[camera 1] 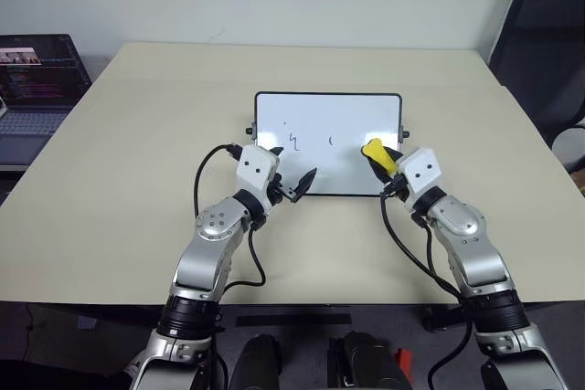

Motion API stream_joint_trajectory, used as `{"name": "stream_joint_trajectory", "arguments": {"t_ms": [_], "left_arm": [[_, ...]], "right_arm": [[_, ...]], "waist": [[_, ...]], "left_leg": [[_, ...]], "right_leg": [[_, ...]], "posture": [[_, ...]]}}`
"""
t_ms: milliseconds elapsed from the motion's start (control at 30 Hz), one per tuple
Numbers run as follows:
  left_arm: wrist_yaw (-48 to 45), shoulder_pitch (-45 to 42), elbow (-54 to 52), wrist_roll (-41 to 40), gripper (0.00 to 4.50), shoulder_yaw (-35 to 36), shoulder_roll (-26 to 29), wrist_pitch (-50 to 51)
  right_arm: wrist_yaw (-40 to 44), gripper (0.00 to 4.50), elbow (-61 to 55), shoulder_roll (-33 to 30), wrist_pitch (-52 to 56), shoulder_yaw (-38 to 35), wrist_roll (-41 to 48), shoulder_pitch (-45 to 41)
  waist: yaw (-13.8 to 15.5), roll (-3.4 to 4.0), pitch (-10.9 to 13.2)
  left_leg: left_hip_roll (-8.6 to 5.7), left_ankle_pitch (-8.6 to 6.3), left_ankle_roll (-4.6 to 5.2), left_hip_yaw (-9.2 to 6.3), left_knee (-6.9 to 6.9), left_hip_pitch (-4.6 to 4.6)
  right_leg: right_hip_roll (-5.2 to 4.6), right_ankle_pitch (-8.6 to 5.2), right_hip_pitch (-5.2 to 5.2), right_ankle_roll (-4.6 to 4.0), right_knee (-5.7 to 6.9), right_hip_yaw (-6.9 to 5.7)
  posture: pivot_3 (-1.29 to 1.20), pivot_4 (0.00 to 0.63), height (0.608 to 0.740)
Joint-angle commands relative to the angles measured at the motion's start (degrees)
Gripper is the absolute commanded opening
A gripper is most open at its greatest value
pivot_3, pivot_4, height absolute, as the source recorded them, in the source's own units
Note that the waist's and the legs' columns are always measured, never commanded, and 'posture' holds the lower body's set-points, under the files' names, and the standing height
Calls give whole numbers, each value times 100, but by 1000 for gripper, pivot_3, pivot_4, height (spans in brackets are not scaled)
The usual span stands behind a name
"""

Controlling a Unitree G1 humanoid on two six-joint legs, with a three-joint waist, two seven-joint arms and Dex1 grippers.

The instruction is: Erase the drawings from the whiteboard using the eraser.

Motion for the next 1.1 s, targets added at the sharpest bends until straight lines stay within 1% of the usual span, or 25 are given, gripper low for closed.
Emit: {"name": "stream_joint_trajectory", "arguments": {"t_ms": [33,300,333,500,700,933,1100], "left_arm": [[33,-8,-270,-41,4500,34,-1,-45],[38,113,-363,-44,4500,85,52,-34],[37,147,-400,-46,4500,94,66,-22],[58,250,-494,-47,4500,113,112,12],[71,341,-568,-59,4500,101,131,30],[48,407,-610,-63,4500,97,172,39],[62,398,-624,-52,4500,86,178,60]], "right_arm": [[7,1084,0,87,98,87,-51,-332],[-245,1084,381,550,1020,473,-429,-1064],[-252,1084,411,595,1145,520,-469,-1135],[-350,1084,543,745,1433,588,-590,-1419],[-435,1084,832,812,1452,593,-675,-1705],[-501,1084,1530,895,1177,598,-686,-2229],[-504,1084,2073,994,906,688,-720,-2392]], "waist": [[0,0,0],[2,0,0],[3,0,0],[3,0,0],[2,0,0],[-2,1,0],[-5,1,0]], "left_leg": [[0,0,0,-1,0,0],[6,0,0,-1,0,0],[7,0,0,-2,0,0],[8,0,0,-1,1,0],[8,0,0,-1,0,0],[7,0,0,0,0,0],[8,0,0,-1,-1,0]], "right_leg": [[0,0,0,0,0,-1],[0,1,0,-2,2,0],[-1,14,0,-25,2,-1],[-3,14,0,-25,2,-2],[-3,15,0,-25,2,-2],[-3,15,-1,-26,3,-2],[-3,15,-1,-27,2,-2]], "posture": [[0,150,740],[0,150,740],[0,150,740],[0,150,740],[0,150,740],[0,150,740],[0,150,740]]}}
